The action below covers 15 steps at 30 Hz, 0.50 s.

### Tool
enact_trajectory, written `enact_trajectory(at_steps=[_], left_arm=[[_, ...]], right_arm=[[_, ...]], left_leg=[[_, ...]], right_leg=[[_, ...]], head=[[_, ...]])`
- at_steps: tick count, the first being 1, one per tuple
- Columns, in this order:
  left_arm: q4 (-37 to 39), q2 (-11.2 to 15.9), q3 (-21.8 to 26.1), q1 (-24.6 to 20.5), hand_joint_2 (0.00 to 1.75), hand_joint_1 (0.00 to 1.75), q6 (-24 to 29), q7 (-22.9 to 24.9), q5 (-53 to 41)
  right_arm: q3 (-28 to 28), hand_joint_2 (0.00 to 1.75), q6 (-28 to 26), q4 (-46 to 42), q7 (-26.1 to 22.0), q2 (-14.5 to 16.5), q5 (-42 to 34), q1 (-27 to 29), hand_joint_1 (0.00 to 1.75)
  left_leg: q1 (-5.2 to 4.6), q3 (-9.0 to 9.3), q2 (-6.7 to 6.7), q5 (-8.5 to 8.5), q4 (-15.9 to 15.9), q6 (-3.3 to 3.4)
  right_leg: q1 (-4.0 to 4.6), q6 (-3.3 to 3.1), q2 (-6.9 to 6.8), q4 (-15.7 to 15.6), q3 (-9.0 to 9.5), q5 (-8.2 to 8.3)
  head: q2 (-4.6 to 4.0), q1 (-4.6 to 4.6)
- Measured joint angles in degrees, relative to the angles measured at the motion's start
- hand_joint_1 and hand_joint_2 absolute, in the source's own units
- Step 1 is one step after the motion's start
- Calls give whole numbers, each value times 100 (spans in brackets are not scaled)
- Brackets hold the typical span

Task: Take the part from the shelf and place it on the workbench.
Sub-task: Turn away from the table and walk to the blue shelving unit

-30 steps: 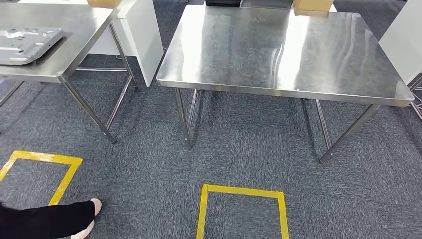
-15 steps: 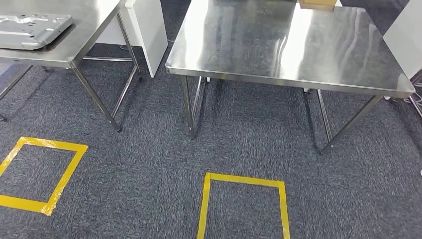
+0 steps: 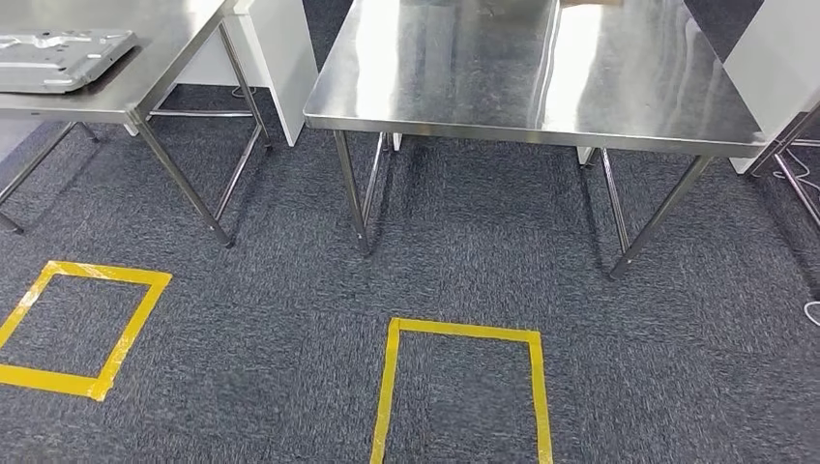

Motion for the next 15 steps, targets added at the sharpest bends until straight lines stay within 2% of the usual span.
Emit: enact_trajectory(at_steps=[1, 2, 4, 5, 6, 7, 9, 10, 11, 12, 14, 15], left_arm=[[0, 0, 0, 0, 0, 0, 0, 3, 0], [0, 0, 0, 0, 0, 0, -1, 5, 0], [-1, 4, 0, -8, 0, 0, -1, 8, 0], [-1, 8, 0, -15, 0, 0, -1, 8, -1], [-2, 11, 0, -24, 0, 0, 0, 8, -1], [-2, 15, 0, -32, 0, 0, 0, 9, -2], [-2, 12, 0, -37, 0, 0, -1, 11, -2], [-2, 7, 0, -41, 0, 0, -1, 12, -2], [-2, 2, 0, -47, 0, 0, -1, 13, -2], [-2, -4, 0, -53, 0, 0, -1, 14, -2], [-2, -11, 0, -60, 0, 0, -2, 18, -3], [-2, -16, 0, -59, 0, 0, -2, 20, -4]], right_arm=[[-2, 0, 1, 0, 0, -2, -7, 3, 0], [-3, 0, 1, 0, 0, -3, -10, 7, 0], [-5, 0, 1, 1, 0, 2, -16, 10, 0], [-6, 0, 2, 2, 0, 10, -17, 7, 0], [-7, 0, 3, 3, 0, 19, -18, 4, 0], [-8, 0, 4, 4, -1, 26, -19, -1, 0], [-10, 0, 5, 4, -2, 31, -19, -7, 0], [-12, 0, 5, 4, -4, 26, -19, -7, 0], [-13, 0, 5, 4, -6, 22, -20, -4, 0], [-14, 0, 5, 4, -8, 15, -21, -1, 0], [-15, 0, 5, 4, -11, 5, -22, -2, 0], [-16, 0, 5, 4, -11, 1, -23, -1, 0]], left_leg=[[-2, 41, -1, 0, 128, 18], [-8, 184, -2, 100, 40, 49], [-47, 733, -20, 355, -680, 178], [-73, 1003, -30, 422, -1088, 246], [-104, 1193, -40, 450, -1390, 303], [-132, 1274, -46, 447, -1547, 340], [-153, 1260, -40, 515, -1657, 372], [-146, 1237, -28, 580, -1714, 385], [-133, 1198, -15, 655, -1766, 407], [-117, 1143, -2, 730, -1807, 417], [-125, 1005, 11, 835, -1799, 426], [-126, 929, 17, 884, -1790, 413]], right_leg=[[25, -14, -1, 4, -64, 48], [47, -16, 0, 7, -116, 89], [73, -8, 4, 7, -181, 155], [86, 12, 4, 8, -199, 186], [87, 42, -1, 8, -216, 218], [78, 80, -8, 6, -234, 250], [79, 157, -16, 8, -275, 309], [79, 178, -12, 46, -316, 278], [88, 174, -4, 168, -389, 163], [94, 155, 6, 391, -494, -29], [62, 117, 16, 1055, -720, -481], [42, 137, 17, 1355, -781, -604]], head=[[0, 0], [0, -2], [0, -1], [0, 2], [0, 3], [0, 3], [0, 0], [0, 0], [0, 12], [0, 30], [0, 54], [0, 58]])
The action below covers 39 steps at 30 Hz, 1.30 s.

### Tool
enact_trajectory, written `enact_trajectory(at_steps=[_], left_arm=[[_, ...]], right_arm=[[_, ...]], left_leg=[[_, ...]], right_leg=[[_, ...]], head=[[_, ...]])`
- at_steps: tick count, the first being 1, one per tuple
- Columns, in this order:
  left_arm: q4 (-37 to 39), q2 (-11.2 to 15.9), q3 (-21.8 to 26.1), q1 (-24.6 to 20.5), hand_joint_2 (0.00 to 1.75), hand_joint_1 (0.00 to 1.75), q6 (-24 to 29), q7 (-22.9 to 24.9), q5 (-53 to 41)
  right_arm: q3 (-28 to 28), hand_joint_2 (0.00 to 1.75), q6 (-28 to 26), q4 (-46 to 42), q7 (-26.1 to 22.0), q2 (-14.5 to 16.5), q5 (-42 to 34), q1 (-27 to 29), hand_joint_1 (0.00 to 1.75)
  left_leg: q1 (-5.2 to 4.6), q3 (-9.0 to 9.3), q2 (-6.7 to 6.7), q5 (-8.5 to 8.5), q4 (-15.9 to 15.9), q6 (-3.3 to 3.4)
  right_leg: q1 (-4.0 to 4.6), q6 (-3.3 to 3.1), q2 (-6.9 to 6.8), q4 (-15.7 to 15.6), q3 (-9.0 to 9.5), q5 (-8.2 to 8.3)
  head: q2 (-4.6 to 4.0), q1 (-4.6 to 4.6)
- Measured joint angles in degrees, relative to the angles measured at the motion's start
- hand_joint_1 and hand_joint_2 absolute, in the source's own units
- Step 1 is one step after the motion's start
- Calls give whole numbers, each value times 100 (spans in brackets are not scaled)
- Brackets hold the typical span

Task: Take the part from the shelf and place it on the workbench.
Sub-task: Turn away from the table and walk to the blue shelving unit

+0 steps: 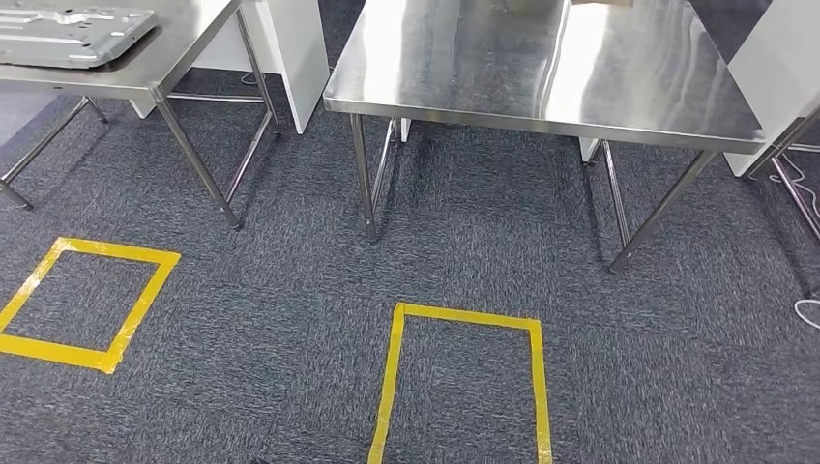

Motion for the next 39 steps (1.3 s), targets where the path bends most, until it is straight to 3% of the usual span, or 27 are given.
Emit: enact_trajectory(at_steps=[1, 2, 4, 5, 7, 8, 10, 11, 13, 15, 16, 17, 18, 20, 22, 23, 25, 27, 29, 30, 31, 32, 33, 35, 37, 38, 39], left_arm=[[0, -6, 0, 1, 0, 0, 0, 1, -1], [0, -14, -1, 1, 0, 0, 0, 1, -3], [0, -25, -2, -3, 0, 0, 0, 3, -19], [-1, -26, -2, -5, 0, 0, 0, 5, -32], [-2, -25, -2, -6, 0, 0, 0, 10, -53], [-2, -25, -2, -5, 0, 0, 0, 11, -57], [-1, -23, -1, -1, 0, 0, 0, 12, -60], [-1, -20, -1, 1, 0, 0, 0, 12, -61], [0, -19, 0, 3, 0, 0, 0, 12, -60], [0, -23, 0, 4, 0, 0, 0, 12, -60], [0, -22, 0, 4, 0, 0, 0, 12, -60], [0, -22, 0, 3, 0, 0, 0, 12, -60], [-1, -21, 0, 1, 0, 0, 1, 12, -59], [-3, -20, 1, -8, 0, 0, 2, 12, -58], [-7, -20, 1, -19, 0, 0, 2, 10, -56], [-9, -20, 1, -23, 0, 0, 2, 9, -56], [-9, -24, 1, -19, 0, 0, 2, 8, -54], [-9, -27, 2, -16, 0, 0, 3, 8, -53], [-10, -27, 3, -17, 0, 0, 3, 8, -54], [-11, -26, 3, -16, 0, 0, 1, 8, -55], [-11, -27, 3, -16, 0, 0, -2, 8, -58], [-11, -29, 2, -15, 0, 0, -7, 8, -63], [-11, -31, 1, -15, 0, 0, -12, 9, -67], [-11, -34, 0, -19, 0, 0, -19, 10, -76], [-15, -34, 0, -25, 0, 0, -26, 11, -79], [-16, -32, 0, -27, 0, 0, -30, 12, -79], [-17, -31, 0, -27, 0, 0, -33, 12, -79]], right_arm=[[-1, 0, 0, 0, 0, -6, -1, 1, 0], [-1, 0, 0, 0, 0, -11, -2, 1, 0], [-1, 0, 0, 0, 0, -21, -6, -5, 0], [-2, 0, 0, 0, 1, -20, -8, -14, 0], [-2, 0, 0, 0, 1, -16, -9, -17, 0], [-3, 0, 0, 0, 1, -15, -9, -15, 0], [-3, 0, 0, 0, 2, -13, -6, -7, 0], [-3, 0, 0, 0, 2, -9, -3, -9, 0], [-3, 0, 0, 0, 1, -3, 2, -11, 0], [-3, 0, 0, 0, 1, -3, 4, -7, 0], [-3, 0, 0, 0, 1, -3, 4, -6, 0], [-3, 0, 0, 0, 1, -3, 5, -6, 0], [-3, 0, 0, 0, 1, -4, 6, -6, 0], [-3, 0, 0, 0, 1, 0, 16, -6, 0], [-2, 0, 0, 0, -1, 6, 30, -10, 0], [-2, 0, 0, 0, -2, 8, 34, -12, 0], [-1, 0, 0, 0, -4, 7, 38, -8, 0], [-1, 0, 1, 0, -4, 2, 39, 0, 0], [-1, 0, 4, 0, -3, -2, 33, 4, 0], [-1, 0, 10, 0, -3, -2, 23, 5, 0], [-1, 0, 17, 0, -2, -3, 13, 5, 0], [-1, 0, 23, 0, -2, -4, -1, 4, 0], [-2, 0, 27, 0, -1, -8, -11, 4, 0], [-3, 0, 28, 0, 0, -14, -26, -6, 0], [-3, 0, 27, 0, 1, -19, -31, -27, 0], [-2, 0, 27, 0, 0, -19, -31, -32, 0], [-2, 0, 26, 0, 1, -19, -32, -32, 0]], left_leg=[[3, -83, 8, 51, 16, -15], [13, -175, 14, 101, 42, -37], [36, -362, 18, 187, 146, -102], [37, -452, 17, 219, 219, -140], [21, -555, 13, 285, 327, -212], [14, -575, 9, 320, 347, -238], [35, -595, -6, 331, 376, -283], [50, -628, -13, 201, 462, -306], [72, -764, -24, -347, 953, -355], [78, -901, -26, -846, 1680, -385], [82, -903, -26, -909, 1921, -388], [84, -817, -26, -840, 1978, -379], [86, -633, -26, -695, 1829, -360], [77, -25, -43, -465, 1056, -291], [49, 428, -69, -465, 355, -231], [27, 499, -76, -496, 201, -216], [10, 423, -63, -438, 122, -159], [20, 286, -34, -308, 77, -50], [15, 132, -13, -172, 68, 19], [8, 49, -6, -103, 69, 28], [2, -43, 2, -30, 72, 23], [0, -142, 10, 45, 76, 13], [1, -240, 15, 118, 84, -2], [-1, -400, 18, 248, 128, -50], [-26, -503, 19, 343, 214, -108], [-39, -540, 21, 384, 246, -132], [-42, -564, 22, 424, 267, -154]], right_leg=[[-22, 55, 0, 168, 13, -10], [-45, 136, 0, 153, 120, 83], [-106, 293, 1, -441, 603, 329], [-106, 313, 11, -858, 886, 349], [-75, 251, 33, -1341, 1153, 274], [-44, 201, 42, -1378, 1155, 260], [-70, 97, 28, -1344, 1078, 319], [-84, 24, 17, -1343, 1042, 365], [-83, -120, -3, -1344, 934, 477], [-50, -186, -14, -1337, 799, 597], [-36, -188, -19, -1334, 731, 659], [-25, -180, -19, -1330, 662, 720], [-18, -169, -18, -1327, 598, 779], [-3, -128, -12, -1322, 488, 883], [9, -55, -15, -1320, 427, 975], [8, -17, -20, -1321, 401, 1019], [2, 62, -29, -1312, 336, 1085], [2, 59, -20, -1086, 189, 848], [-4, -6, -7, -452, -24, 312], [-6, -11, -6, -78, -105, 108], [-8, 17, -5, 230, -134, 11], [-8, 77, -5, 377, -80, 51], [-11, 147, -5, 328, 68, 178], [-17, 225, -6, -326, 659, 385], [3, 172, -1, -1219, 1267, 297], [17, 129, 3, -1483, 1422, 225], [24, 89, 5, -1600, 1458, 192]], head=[[0, -1], [0, 2], [0, 3], [0, 7], [0, -7], [-1, -20], [-1, -46], [-1, -55], [-1, -63], [-1, -66], [-1, -66], [0, -66], [-1, -67], [-1, -68], [-1, -64], [-1, -65], [-1, -65], [-1, -51], [0, -33], [-1, -26], [-1, -26], [-1, -25], [-1, -26], [0, -24], [-1, -34], [0, -42], [0, -53]])
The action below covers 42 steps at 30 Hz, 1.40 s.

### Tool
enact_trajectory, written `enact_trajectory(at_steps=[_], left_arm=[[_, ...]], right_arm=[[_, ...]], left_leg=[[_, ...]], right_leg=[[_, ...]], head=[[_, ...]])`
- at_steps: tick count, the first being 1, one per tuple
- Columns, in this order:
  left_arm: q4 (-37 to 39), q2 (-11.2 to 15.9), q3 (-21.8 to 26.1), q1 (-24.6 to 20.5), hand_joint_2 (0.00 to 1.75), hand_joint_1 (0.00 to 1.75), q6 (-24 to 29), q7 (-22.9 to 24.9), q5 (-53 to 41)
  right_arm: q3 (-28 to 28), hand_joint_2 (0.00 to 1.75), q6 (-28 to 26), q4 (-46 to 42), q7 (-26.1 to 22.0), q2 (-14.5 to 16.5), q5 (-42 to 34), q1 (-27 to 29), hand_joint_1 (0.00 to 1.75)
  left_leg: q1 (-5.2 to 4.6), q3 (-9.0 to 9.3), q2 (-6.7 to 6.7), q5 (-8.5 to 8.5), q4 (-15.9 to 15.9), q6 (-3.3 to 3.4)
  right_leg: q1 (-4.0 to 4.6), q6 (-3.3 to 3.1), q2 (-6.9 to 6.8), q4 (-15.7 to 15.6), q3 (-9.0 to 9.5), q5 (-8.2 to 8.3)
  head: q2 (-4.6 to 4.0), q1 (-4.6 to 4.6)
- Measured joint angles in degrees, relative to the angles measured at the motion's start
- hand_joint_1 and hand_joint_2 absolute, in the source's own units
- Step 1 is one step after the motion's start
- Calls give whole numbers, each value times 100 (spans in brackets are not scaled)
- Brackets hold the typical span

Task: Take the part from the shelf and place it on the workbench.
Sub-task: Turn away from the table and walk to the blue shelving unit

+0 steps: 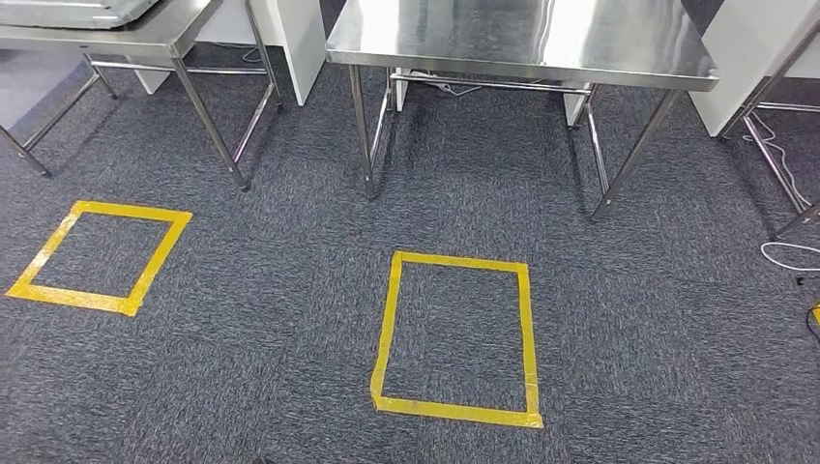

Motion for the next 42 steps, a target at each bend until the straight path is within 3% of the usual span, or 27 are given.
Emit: enact_trajectory(at_steps=[2, 3, 5, 6, 7, 9, 11, 13, 14, 15, 17, 18, 20, 22, 23, 24, 26, 28, 30, 32, 33, 34, 36, 38, 39, 40, 42], left_arm=[[0, 9, 0, 7, 0, 0, -3, 2, 0], [0, 12, 0, 14, 0, 0, -6, 4, 0], [0, 12, 0, 22, 0, 0, -12, 12, -1], [0, 10, 0, 22, 0, 0, -15, 14, -1], [0, 10, 1, 20, 0, 0, -15, 15, -1], [-1, 10, 2, 18, 0, 0, -15, 17, 0], [-6, 10, 2, 12, 0, 0, -14, 20, 0], [-12, 8, 2, 4, 0, 0, -9, 21, 1], [-13, 8, 2, 4, 0, 0, -5, 21, 1], [-13, 7, 2, 7, 0, 0, -2, 21, 1], [-13, 1, 2, 7, 0, 0, 2, 22, 0], [-14, -1, 2, 2, 0, 0, 3, 24, 0], [-16, -3, 3, -8, 0, 0, 15, 27, -7], [-19, -2, 3, -7, 0, 0, 27, 27, -23], [-20, -5, 2, -7, 0, 0, 28, 23, -31], [-20, -9, 2, -6, 0, 0, 28, 19, -37], [-20, -18, 2, -6, 0, 0, 32, 8, -48], [-21, -27, 2, -5, 0, 0, 38, -2, -67], [-22, -34, 1, -5, 0, 0, 46, -16, -86], [-22, -32, 1, -3, 0, 0, 52, -31, -98], [-22, -29, 0, 2, 0, 0, 54, -36, -102], [-22, -27, 0, 8, 0, 0, 55, -39, -104], [-21, -27, -2, 19, 0, 0, 55, -42, -109], [-21, -26, -2, 23, 0, 0, 52, -42, -117], [-21, -23, -2, 25, 0, 0, 51, -42, -120], [-22, -17, -2, 26, 0, 0, 48, -41, -124], [-22, -8, -2, 15, 0, 0, 41, -41, -139]], right_arm=[[-1, 0, -1, 0, 3, 9, -1, 18, 0], [-2, 0, -2, 0, 6, 12, -1, 26, 0], [-3, 0, -3, 0, 12, 16, 1, 30, 0], [-3, 0, -4, 0, 13, 17, 1, 30, 0], [-3, 0, -4, 0, 13, 17, 1, 30, 0], [-3, 0, -4, 0, 13, 16, 2, 32, 0], [-3, 0, -2, 0, 13, 16, 10, 31, 0], [-3, 0, 8, 0, 14, 16, 22, 25, 0], [-3, 0, 16, 0, 15, 15, 25, 20, 0], [-2, 0, 23, 0, 19, 15, 27, 16, 0], [-1, 0, 34, 0, 25, 11, 27, 16, 0], [-2, 0, 39, 0, 30, 8, 27, 20, 0], [-2, 0, 46, 0, 38, 1, 26, 22, 0], [-1, 0, 61, 0, 50, 2, 25, 23, 0], [-1, 0, 75, 0, 62, 0, 25, 24, 0], [-1, 0, 95, 0, 78, -2, 24, 24, 0], [-1, 0, 128, 0, 106, -10, 21, 21, 0], [0, 0, 144, -1, 113, -24, 19, 3, 0], [1, 0, 156, -2, 117, -34, 13, -15, 0], [1, 0, 173, -1, 133, -26, -7, -6, 0], [0, 0, 179, -1, 143, -21, -21, 2, 0], [0, 0, 182, 0, 151, -17, -32, 9, 0], [-2, 0, 188, 0, 157, -11, -57, 14, 0], [-3, 0, 229, 0, 154, -4, -79, 26, 0], [-3, 0, 267, 0, 144, -3, -75, 35, 0], [-2, 0, 317, 0, 127, -1, -54, 42, 0], [15, 0, 431, 0, 70, -3, 15, 49, 0]], left_leg=[[26, -52, -11, -43, 61, -57], [45, -96, -19, -222, 189, -93], [79, -226, -35, -827, 744, -167], [93, -290, -36, -1080, 1112, -195], [106, -322, -37, -1206, 1426, -216], [137, -177, -37, -1071, 1583, -237], [168, 316, -45, -804, 985, -233], [160, 750, -76, -756, 321, -213], [142, 824, -91, -787, 166, -201], [121, 825, -99, -794, 106, -185], [112, 741, -87, -734, 54, -86], [111, 680, -79, -684, 29, -15], [95, 537, -66, -579, 8, 114], [66, 393, -58, -480, 8, 167], [52, 321, -51, -422, 10, 172], [40, 251, -45, -365, 11, 170], [22, 131, -41, -254, 15, 150], [-11, 62, -38, -169, 36, 105], [-32, 37, -25, -96, 44, 42], [-14, 13, -23, -59, 53, -26], [2, -24, -30, -141, 125, -62], [21, -93, -40, -311, 296, -101], [71, -312, -57, -817, 952, -188], [124, -452, -61, -1086, 1553, -271], [153, -392, -62, -1050, 1593, -302], [182, -226, -54, -921, 1410, -323], [209, 264, 51, -633, 676, -346]], right_leg=[[-48, -95, -16, 32, -72, 54], [-69, -158, -30, 43, -117, 103], [-71, -246, -53, 51, -233, 220], [-64, -267, -60, 57, -301, 276], [-58, -263, -64, 68, -371, 328], [-56, -232, -68, 116, -503, 411], [-62, -182, -65, 201, -626, 462], [-50, -111, -64, 278, -730, 507], [-44, -66, -65, 296, -769, 539], [-39, -16, -66, 303, -808, 578], [-37, 62, -65, 345, -909, 597], [-32, 61, -59, 458, -996, 501], [-37, -4, -44, 998, -1240, 95], [-35, -35, -32, 1734, -1483, -255], [-33, -2, -28, 1967, -1516, -262], [-30, 49, -27, 2011, -1453, -159], [-20, 113, -27, 1528, -1032, 129], [17, 46, -27, 626, -419, 160], [53, -52, -24, 101, -128, 67], [9, -133, -26, 38, -160, 102], [-20, -185, -30, 31, -182, 147], [-52, -230, -36, 22, -210, 195], [-60, -282, -47, 28, -284, 264], [-62, -275, -53, 42, -349, 308], [-67, -263, -55, 52, -370, 321], [-77, -256, -69, 63, -375, 328], [-81, -221, -101, 92, -367, 323]], head=[[0, -13], [0, -20], [0, -35], [0, -37], [1, -39], [0, -39], [0, -42], [0, -39], [0, -42], [0, -42], [-1, -42], [-1, -34], [0, -19], [0, -7], [0, -7], [0, -6], [0, -6], [0, -10], [0, -21], [0, -21], [0, -27], [-1, -39], [0, -63], [0, -65], [0, -66], [0, -66], [0, -68]])
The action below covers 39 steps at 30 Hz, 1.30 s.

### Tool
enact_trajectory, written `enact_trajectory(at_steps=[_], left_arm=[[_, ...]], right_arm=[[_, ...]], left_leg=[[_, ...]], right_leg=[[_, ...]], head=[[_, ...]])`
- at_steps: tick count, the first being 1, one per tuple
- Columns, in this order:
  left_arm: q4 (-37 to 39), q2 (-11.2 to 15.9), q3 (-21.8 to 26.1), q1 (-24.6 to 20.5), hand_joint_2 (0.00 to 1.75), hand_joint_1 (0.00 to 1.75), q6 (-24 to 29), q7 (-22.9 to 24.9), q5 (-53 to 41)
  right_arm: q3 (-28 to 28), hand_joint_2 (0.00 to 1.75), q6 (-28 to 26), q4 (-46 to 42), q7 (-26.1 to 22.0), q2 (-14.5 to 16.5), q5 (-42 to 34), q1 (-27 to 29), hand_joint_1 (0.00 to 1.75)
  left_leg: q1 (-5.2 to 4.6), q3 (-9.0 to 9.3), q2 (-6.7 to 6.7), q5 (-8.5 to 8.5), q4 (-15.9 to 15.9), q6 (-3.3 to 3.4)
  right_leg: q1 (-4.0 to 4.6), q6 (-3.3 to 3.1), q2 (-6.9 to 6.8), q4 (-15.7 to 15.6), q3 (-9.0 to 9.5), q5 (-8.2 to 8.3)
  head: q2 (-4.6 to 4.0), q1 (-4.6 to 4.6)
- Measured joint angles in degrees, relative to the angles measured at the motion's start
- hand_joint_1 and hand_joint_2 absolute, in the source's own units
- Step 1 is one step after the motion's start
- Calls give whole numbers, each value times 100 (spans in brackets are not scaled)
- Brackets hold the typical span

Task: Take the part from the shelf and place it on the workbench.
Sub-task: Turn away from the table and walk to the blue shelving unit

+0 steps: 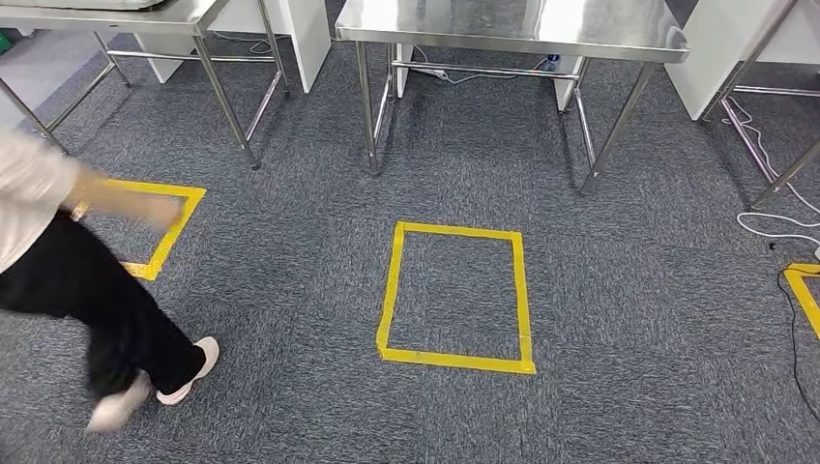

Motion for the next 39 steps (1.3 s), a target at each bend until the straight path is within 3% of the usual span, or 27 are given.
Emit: enact_trajectory(at_steps=[2, 6, 8, 10, 11, 12, 13, 15, 17, 18, 20, 22, 24, 26, 27, 28, 29, 31, 33, 35, 36, 38, 39], left_arm=[[0, 0, 0, -20, 0, 0, -5, 0, -16], [-1, -12, 2, -16, 0, 0, -5, -2, -32], [0, -10, 4, -12, 0, 0, -4, -10, -42], [0, -10, 4, -7, 0, 0, -4, -19, -51], [0, -12, 4, 2, 0, 0, -4, -22, -52], [0, -13, 4, 13, 0, 0, -4, -24, -53], [0, -14, 4, 22, 0, 0, -4, -26, -53], [0, -21, 4, 31, 0, 0, -4, -30, -57], [0, -30, 4, 24, 0, 0, -3, -34, -62], [0, -33, 4, 24, 0, 0, -2, -38, -62], [0, -30, 4, 38, 0, 0, -1, -43, -63], [0, -21, 4, 56, 0, 0, 1, -45, -64], [0, -17, 4, 56, 0, 0, 2, -46, -64], [0, -21, 4, 57, 0, 0, 0, -45, -65], [0, -22, 4, 62, 0, 0, -1, -45, -66], [0, -19, 5, 67, 0, 0, 0, -44, -67], [0, -14, 5, 72, 0, 0, 2, -44, -66], [0, -10, 5, 72, 0, 0, 19, -52, -66], [0, -19, 5, 72, 0, 0, 50, -74, -66], [1, -24, 6, 92, 0, 0, 77, -94, -66], [1, -28, 7, 106, 0, 0, 85, -98, -66], [2, -35, 8, 105, 0, 0, 93, -99, -66], [1, -41, 8, 96, 0, 0, 95, -99, -66]], right_arm=[[25, 0, 105, 1, -47, -7, 58, 6, 0], [71, 0, 210, 0, -63, -35, 103, 7, 0], [96, 0, 249, 0, -62, -43, 95, 8, 0], [120, 0, 288, 0, -61, -45, 98, 15, 0], [131, 0, 306, 0, -61, -46, 105, 19, 0], [142, 0, 328, 0, -61, -49, 111, 23, 0], [150, 0, 343, 0, -61, -52, 114, 26, 0], [161, 0, 362, 0, -61, -68, 115, 26, 0], [163, 0, 364, 0, -61, -84, 115, 24, 0], [164, 0, 365, 0, -61, -90, 115, 23, 0], [167, 0, 367, 1, -59, -84, 115, 16, 0], [170, 0, 368, 1, -59, -79, 115, 10, 0], [170, 0, 368, 0, -60, -80, 115, 22, 0], [171, 0, 372, 0, -59, -80, 117, 45, 0], [172, 0, 382, 0, -59, -80, 119, 50, 0], [175, 0, 397, 0, -59, -80, 122, 50, 0], [182, 0, 416, 0, -59, -80, 128, 46, 0], [205, 0, 449, 0, -58, -83, 144, 42, 0], [231, 0, 459, 0, -57, -89, 158, 45, 0], [254, 0, 459, 0, -58, -93, 165, 38, 0], [266, 0, 459, -1, -59, -100, 169, 30, 0], [282, 0, 459, -1, -68, -113, 174, 24, 0], [289, 0, 461, -1, -72, -119, 181, 31, 0]], left_leg=[[-28, 262, 107, 105, -476, 44], [-83, 192, 0, 107, -597, 262], [-86, 149, -65, 162, -636, 381], [-111, 93, -136, 197, -636, 453], [-124, 71, -181, 211, -635, 467], [-136, 55, -228, 227, -634, 475], [-146, 46, -281, 243, -634, 474], [-160, 36, -393, 277, -631, 452], [-188, 16, -494, 302, -612, 409], [-193, 2, -535, 317, -611, 379], [-179, -28, -604, 349, -617, 311], [-163, -119, -488, 230, -456, 249], [-145, -381, -286, -154, 133, 189], [-108, -694, -219, -498, 854, 125], [-88, -758, -205, -531, 1021, 99], [-68, -705, -181, -451, 961, 79], [-49, -548, -135, -294, 698, 69], [-41, -103, 97, 22, -87, 72], [-68, 115, 238, 117, -518, 136], [-106, 100, 148, 120, -568, 234], [-115, 95, 98, 140, -589, 281], [-112, 86, -1, 192, -634, 383], [-109, 73, -55, 211, -642, 419]], right_leg=[[31, 60, -45, 30, -18, -10], [62, 195, -123, 147, -111, -70], [45, 178, -38, 637, -375, -333], [44, 134, 31, 1437, -780, -660], [46, 138, 45, 1723, -925, -739], [49, 161, 56, 1812, -973, -729], [52, 193, 73, 1672, -904, -629], [52, 234, 208, 901, -513, -305], [64, 203, 371, 262, -226, -77], [78, 171, 408, 148, -189, -37], [73, 102, 331, 113, -185, 15], [30, 21, 232, 79, -161, 76], [11, -26, 111, 62, -162, 110], [19, -34, -20, 65, -184, 115], [19, -33, -85, 67, -191, 115], [17, -31, -146, 68, -192, 113], [15, -24, -202, 69, -185, 108], [40, 18, -299, 85, -173, 81], [88, 85, -389, 99, -178, 50], [119, 154, -490, 94, -169, 40], [111, 186, -473, 124, -173, 15], [87, 200, -265, 438, -326, -176], [65, 180, -115, 774, -497, -343]], head=[[0, 0], [-1, 7], [0, 16], [0, 27], [0, 27], [0, 27], [0, 28], [0, 31], [0, 29], [0, 30], [0, 29], [0, 16], [0, -2], [0, -8], [0, -9], [0, -9], [0, -10], [0, -14], [0, 3], [0, 28], [-1, 32], [0, 42], [0, 50]])
